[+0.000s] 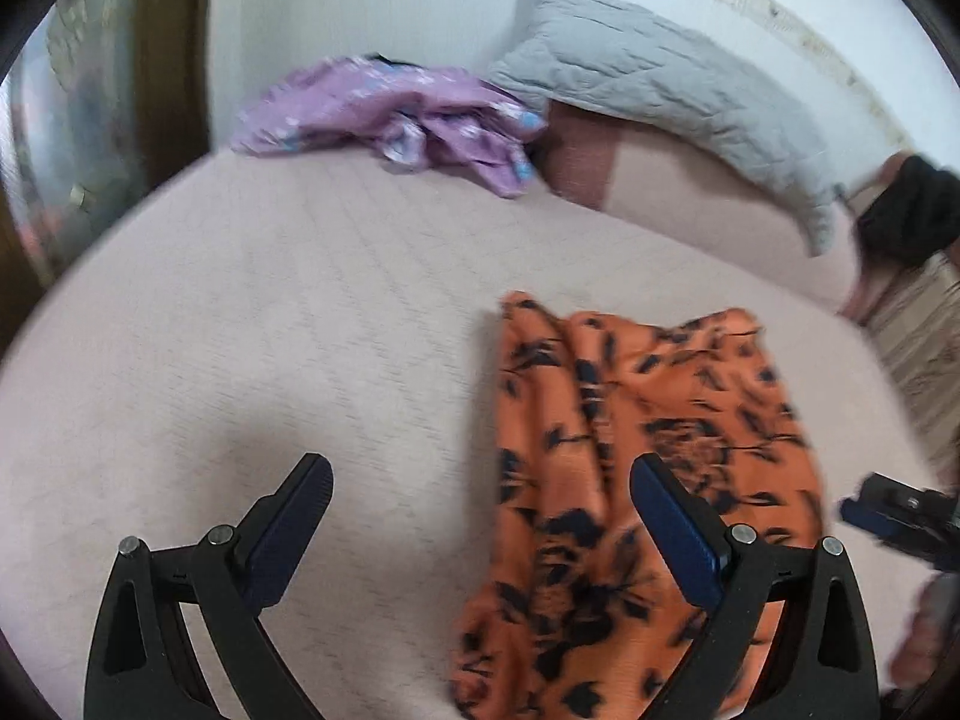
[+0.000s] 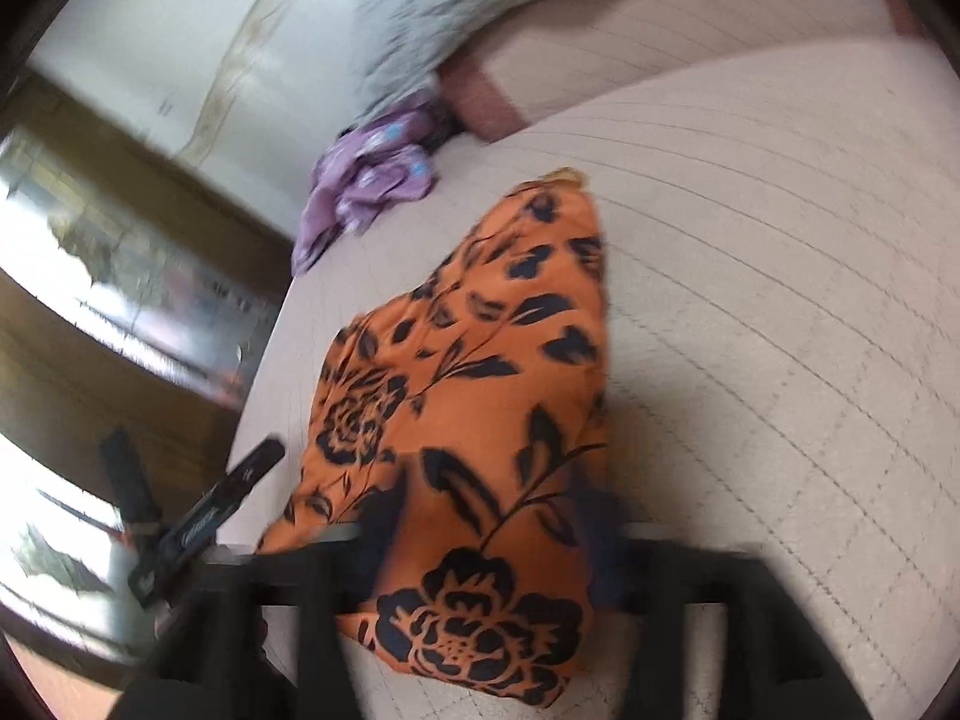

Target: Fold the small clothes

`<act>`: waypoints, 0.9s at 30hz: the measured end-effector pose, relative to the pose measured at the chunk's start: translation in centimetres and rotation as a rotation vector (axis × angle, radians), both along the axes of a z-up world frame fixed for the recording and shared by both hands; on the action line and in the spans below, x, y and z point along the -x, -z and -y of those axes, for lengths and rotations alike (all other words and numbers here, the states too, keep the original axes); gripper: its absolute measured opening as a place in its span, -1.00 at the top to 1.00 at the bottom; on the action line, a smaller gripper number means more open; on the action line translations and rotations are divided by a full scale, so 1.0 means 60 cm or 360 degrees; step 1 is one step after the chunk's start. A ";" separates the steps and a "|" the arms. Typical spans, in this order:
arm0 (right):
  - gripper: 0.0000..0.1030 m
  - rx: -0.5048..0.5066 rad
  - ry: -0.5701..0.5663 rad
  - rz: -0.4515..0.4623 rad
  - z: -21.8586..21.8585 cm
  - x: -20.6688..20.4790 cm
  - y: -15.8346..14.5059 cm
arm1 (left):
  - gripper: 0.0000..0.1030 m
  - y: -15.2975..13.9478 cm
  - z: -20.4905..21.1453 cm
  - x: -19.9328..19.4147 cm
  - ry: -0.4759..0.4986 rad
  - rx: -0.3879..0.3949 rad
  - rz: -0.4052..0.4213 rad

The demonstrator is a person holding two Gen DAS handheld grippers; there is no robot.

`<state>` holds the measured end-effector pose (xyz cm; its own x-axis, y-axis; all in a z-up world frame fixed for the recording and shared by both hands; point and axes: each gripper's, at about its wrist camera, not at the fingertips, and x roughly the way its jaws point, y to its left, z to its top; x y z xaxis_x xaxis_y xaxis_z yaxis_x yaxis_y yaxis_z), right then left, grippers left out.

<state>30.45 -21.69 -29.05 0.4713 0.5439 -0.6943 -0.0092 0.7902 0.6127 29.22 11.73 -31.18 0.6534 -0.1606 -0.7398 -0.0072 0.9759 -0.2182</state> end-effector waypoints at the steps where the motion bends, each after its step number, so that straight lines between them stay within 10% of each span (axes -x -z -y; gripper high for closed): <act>1: -0.46 -0.0037 0.0036 -0.0004 0.006 -0.001 0.003 | -0.93 0.003 -0.002 -0.004 0.0020 0.0062 -0.0032; 8: -0.46 -0.0244 0.0110 -0.0207 0.032 -0.014 0.050 | -0.93 0.069 -0.006 -0.035 0.0122 0.0550 -0.0436; 15: -0.47 -0.0446 0.0130 -0.0346 0.028 -0.023 0.107 | -0.92 0.089 -0.003 -0.035 0.0160 0.0785 -0.0476; 20: -0.50 -0.0448 0.0085 -0.0285 0.003 -0.023 0.108 | -0.87 0.085 0.012 -0.041 0.0182 0.0747 -0.0432; 27: -0.08 -0.0195 0.0014 -0.0128 -0.027 -0.014 0.081 | -0.01 0.081 0.024 -0.038 0.0162 0.0593 -0.0362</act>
<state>31.27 -20.08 -33.92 0.4220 0.6227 -0.6589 0.0506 0.7095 0.7029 31.51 10.32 -36.03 0.4479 -0.4987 -0.7421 -0.0033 0.8290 -0.5592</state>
